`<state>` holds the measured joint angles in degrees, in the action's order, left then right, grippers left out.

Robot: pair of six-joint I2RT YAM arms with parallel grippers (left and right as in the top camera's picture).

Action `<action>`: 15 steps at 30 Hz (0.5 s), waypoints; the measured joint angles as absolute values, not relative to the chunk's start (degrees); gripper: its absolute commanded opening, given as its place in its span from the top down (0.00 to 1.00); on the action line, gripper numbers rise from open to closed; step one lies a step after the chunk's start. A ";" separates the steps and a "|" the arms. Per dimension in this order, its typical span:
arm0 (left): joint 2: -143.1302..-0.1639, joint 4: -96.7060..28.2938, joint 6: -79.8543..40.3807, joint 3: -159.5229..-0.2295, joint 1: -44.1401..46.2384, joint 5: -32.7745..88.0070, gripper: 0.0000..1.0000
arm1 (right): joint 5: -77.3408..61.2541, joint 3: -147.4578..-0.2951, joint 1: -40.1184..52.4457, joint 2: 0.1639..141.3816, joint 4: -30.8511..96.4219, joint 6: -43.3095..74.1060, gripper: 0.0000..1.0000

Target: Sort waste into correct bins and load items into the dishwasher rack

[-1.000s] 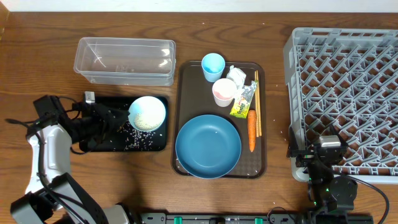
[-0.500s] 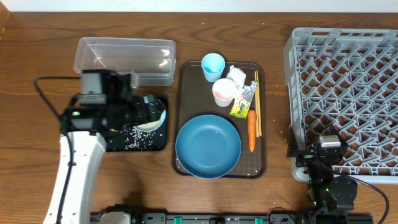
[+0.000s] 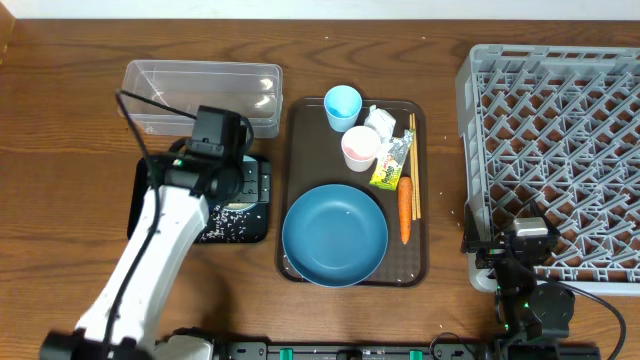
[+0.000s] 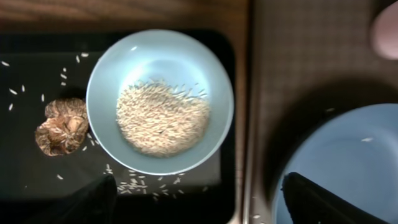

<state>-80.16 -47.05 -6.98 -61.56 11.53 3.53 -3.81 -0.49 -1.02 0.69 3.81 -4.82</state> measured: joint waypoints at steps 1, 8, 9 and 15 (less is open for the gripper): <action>-81.21 -47.05 -6.83 -61.56 11.53 3.11 0.21 | -3.81 -0.49 -1.02 0.69 3.81 -4.82 0.01; -87.92 -46.89 -6.55 -61.56 11.70 2.24 0.23 | -3.81 -0.49 -1.02 0.69 3.81 -4.84 0.01; -88.44 -46.83 -6.55 -61.56 11.81 2.15 0.23 | -3.81 -0.49 -1.02 0.69 3.81 -4.82 0.01; -89.32 -45.95 -5.13 -61.56 12.60 2.11 0.23 | -3.81 -0.49 -1.02 0.69 3.81 -4.82 0.01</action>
<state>-89.32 -45.95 -5.13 -61.56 12.60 2.11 -3.81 -0.49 -1.02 0.69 3.81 -4.82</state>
